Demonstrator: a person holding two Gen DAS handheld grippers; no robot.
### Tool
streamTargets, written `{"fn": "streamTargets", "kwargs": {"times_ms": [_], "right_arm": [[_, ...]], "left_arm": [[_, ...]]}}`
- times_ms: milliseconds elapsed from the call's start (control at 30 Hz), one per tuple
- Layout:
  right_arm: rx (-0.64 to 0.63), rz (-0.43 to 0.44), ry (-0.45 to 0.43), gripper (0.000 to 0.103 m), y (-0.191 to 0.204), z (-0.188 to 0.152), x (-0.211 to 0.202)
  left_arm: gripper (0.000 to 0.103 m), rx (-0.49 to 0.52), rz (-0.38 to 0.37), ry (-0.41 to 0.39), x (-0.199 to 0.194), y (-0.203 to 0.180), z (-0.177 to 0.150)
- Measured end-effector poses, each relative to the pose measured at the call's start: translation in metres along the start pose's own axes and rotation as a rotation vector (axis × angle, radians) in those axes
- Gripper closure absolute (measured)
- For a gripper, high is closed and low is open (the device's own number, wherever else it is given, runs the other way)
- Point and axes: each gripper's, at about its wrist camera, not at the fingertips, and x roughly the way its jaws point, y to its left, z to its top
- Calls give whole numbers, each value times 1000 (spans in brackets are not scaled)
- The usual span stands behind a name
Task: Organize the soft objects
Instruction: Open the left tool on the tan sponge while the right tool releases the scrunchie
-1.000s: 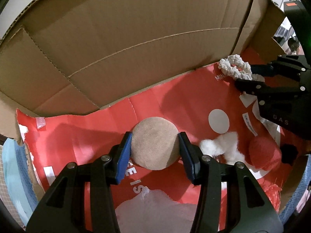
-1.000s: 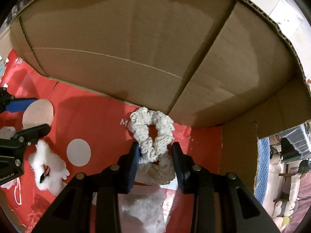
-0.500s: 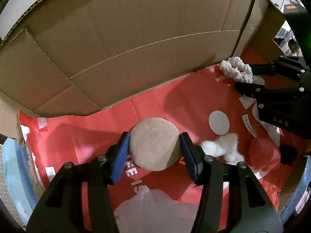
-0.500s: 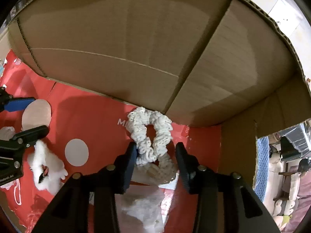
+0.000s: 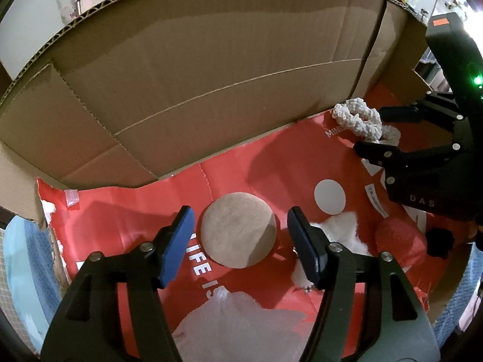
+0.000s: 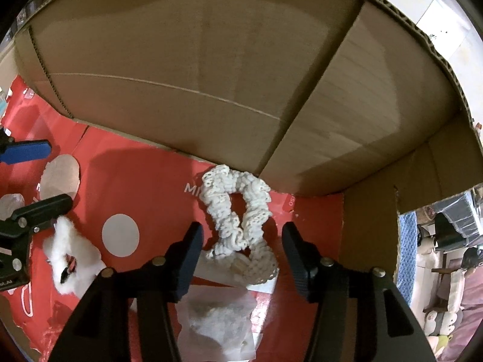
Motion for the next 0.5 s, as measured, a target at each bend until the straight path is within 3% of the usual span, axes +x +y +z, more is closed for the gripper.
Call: {"fn": "streamTargets", "kwargs": {"times_ms": [233,367,500], "right_arm": [[6,1,-24,44,2,-1,-11],[17,-4,-56,33,3,-5,-31],[30,-4,-94,33,5,-10,-55]], "left_arm": [[39,-12,-23,-52,-23,2,-5],[39,-25,-38,-97,-44,2,-12],[39,-28,-38,-149,-71,-3,-21]]}}
